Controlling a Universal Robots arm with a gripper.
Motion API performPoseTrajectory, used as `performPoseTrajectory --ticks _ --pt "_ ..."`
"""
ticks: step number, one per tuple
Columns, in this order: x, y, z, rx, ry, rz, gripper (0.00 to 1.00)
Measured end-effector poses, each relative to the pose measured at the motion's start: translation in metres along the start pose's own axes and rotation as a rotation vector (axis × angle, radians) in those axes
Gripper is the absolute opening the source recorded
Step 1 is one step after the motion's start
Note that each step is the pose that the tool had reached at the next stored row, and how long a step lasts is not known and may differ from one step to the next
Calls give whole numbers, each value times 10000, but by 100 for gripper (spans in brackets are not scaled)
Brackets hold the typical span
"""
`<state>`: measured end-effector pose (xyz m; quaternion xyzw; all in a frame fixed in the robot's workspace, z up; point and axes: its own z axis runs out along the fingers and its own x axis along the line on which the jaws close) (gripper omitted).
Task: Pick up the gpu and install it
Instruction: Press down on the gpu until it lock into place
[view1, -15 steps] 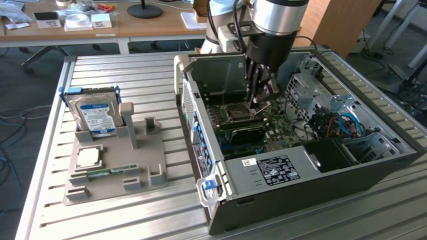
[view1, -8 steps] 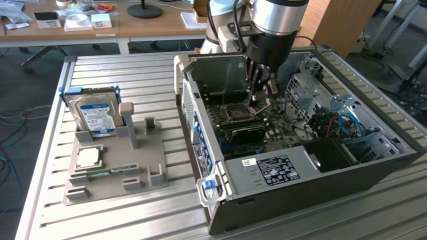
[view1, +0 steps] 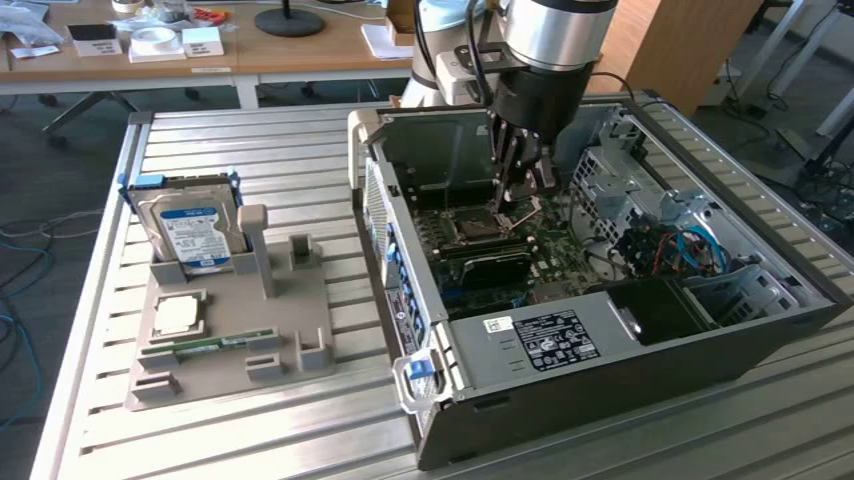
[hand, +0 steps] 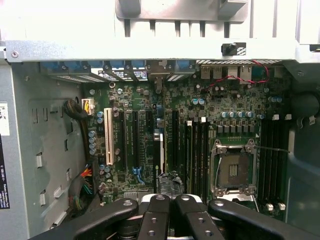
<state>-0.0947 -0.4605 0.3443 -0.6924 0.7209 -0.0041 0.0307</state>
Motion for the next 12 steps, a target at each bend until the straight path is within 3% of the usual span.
performPoseTrajectory --ticks 7,9,12 --pt "-4 -62 4 -78 23 86 11" --pt "-7 -62 7 -189 47 177 11" --pt "-8 -63 9 -433 84 297 11"
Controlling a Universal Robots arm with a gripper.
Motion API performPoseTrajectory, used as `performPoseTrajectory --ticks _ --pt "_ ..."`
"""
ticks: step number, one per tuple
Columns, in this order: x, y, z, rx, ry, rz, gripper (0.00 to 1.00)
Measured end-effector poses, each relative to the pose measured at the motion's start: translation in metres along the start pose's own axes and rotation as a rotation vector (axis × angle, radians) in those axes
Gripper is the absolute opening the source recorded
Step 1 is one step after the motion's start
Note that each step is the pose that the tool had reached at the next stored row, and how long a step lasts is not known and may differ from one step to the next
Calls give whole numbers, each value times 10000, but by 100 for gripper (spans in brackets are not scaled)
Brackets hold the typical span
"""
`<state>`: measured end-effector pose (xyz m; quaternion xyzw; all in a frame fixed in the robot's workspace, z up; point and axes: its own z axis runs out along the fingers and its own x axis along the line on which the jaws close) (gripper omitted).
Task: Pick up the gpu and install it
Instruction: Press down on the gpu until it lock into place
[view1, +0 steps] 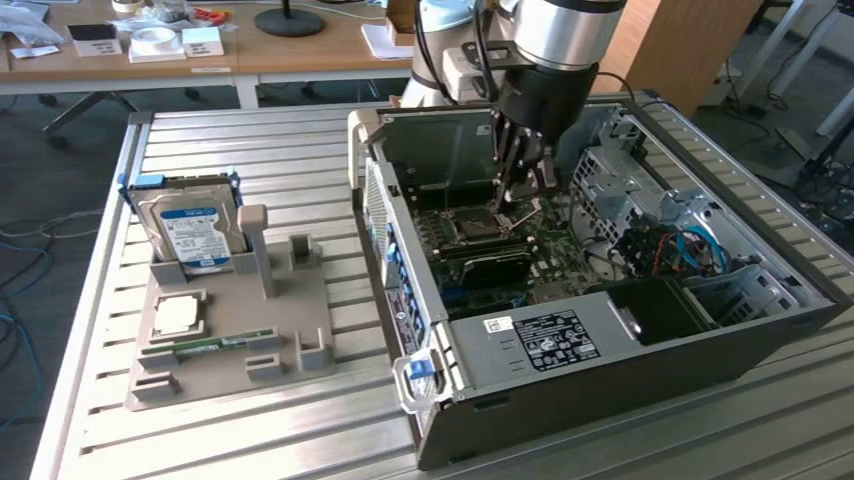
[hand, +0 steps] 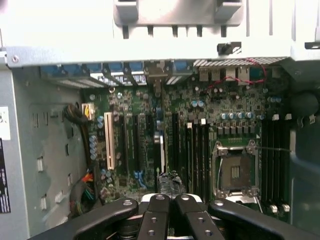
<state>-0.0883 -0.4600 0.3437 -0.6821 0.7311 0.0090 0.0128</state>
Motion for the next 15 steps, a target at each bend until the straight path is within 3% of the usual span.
performPoseTrajectory --ticks 1,2,15 --pt "-1 -2 2 -79 11 28 11" --pt "-1 -7 5 -100 12 40 11" --pt "4 -21 209 -116 13 187 11"
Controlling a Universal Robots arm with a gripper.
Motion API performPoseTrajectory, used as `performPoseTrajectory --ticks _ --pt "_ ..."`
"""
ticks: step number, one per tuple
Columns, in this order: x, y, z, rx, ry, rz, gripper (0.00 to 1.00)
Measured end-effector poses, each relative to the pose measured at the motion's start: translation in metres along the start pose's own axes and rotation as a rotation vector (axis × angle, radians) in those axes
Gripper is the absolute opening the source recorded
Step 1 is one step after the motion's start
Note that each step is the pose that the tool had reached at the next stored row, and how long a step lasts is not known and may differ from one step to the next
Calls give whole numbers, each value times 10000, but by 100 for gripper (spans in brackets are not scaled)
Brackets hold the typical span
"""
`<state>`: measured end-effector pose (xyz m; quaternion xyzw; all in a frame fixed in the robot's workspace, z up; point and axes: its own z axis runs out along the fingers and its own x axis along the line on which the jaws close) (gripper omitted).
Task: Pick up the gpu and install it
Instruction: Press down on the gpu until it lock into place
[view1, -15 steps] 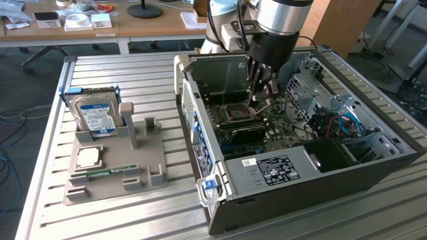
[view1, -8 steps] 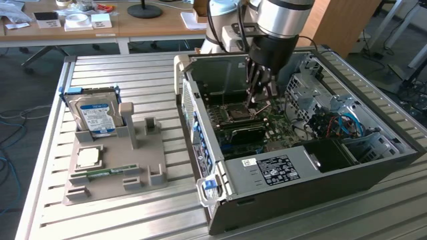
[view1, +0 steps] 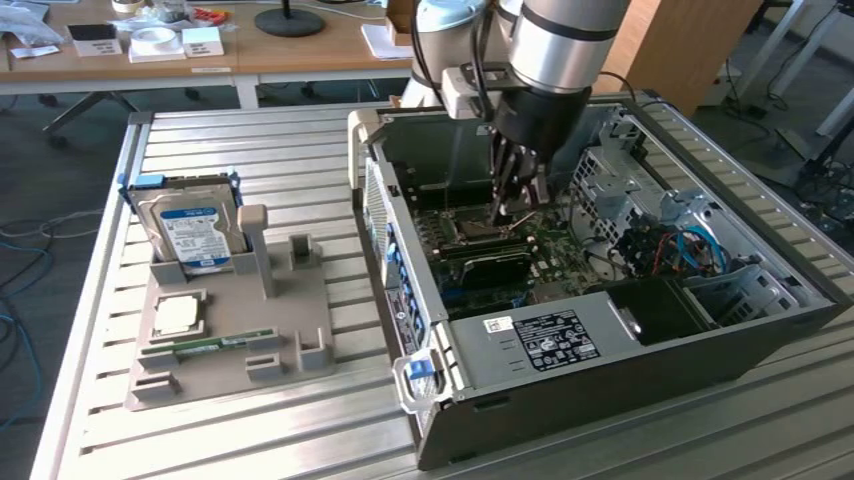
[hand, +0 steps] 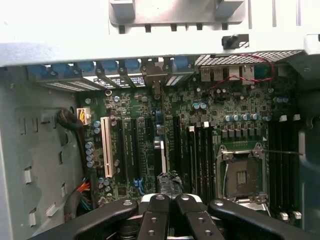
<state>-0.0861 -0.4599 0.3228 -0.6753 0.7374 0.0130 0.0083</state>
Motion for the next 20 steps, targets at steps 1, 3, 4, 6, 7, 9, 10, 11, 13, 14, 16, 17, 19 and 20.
performPoseTrajectory --ticks 1,3,4,6,7,9,10,11,13,14,16,17,19,20 --pt "1 0 18 -5 -1 8 11" --pt "1 -1 44 -16 1 21 11" --pt "2 -2 56 -18 -1 32 11" --pt "3 -3 91 -19 -1 68 11" --pt "3 -3 109 -20 -2 86 11" --pt "4 -3 146 -21 -3 120 11" --pt "5 -3 164 -22 -2 137 11" --pt "5 -3 181 -24 -1 154 11" --pt "6 -3 218 -27 -1 182 11" --pt "7 -4 236 -29 -1 196 11" --pt "7 -4 273 -34 -2 228 11" --pt "8 -4 291 -38 -2 243 11" --pt "9 -4 320 -51 -1 262 11" --pt "9 -4 323 -53 1 262 11"
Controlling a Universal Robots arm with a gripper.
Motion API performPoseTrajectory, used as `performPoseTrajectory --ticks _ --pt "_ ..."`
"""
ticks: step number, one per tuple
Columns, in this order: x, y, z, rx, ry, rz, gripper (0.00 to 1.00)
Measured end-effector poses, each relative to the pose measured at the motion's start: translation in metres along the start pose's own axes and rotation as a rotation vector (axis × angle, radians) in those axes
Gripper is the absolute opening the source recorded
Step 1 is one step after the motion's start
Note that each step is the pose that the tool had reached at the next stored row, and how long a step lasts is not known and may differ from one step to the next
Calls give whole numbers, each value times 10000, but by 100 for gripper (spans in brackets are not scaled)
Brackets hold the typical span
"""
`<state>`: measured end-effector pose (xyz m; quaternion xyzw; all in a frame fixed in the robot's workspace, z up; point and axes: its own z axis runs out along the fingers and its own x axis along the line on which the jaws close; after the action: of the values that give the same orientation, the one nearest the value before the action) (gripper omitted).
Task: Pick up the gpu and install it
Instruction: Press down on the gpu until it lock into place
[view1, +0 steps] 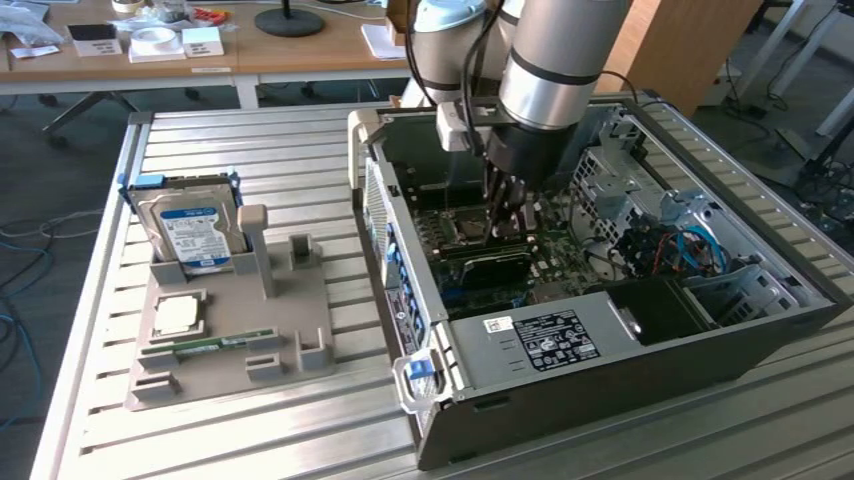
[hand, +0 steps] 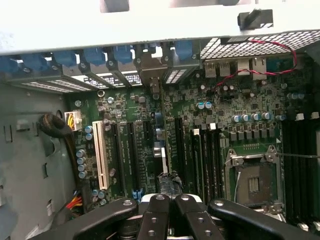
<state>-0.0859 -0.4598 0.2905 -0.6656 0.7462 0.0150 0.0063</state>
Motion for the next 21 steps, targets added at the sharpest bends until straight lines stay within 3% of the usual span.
performPoseTrajectory --ticks 7,13,18,21 --pt "-16 1 10 0 -2 2 11" --pt "-53 5 98 0 -1 5 11" --pt "-55 5 104 -1 -2 0 11" --pt "-54 6 107 -7 2 -220 11"
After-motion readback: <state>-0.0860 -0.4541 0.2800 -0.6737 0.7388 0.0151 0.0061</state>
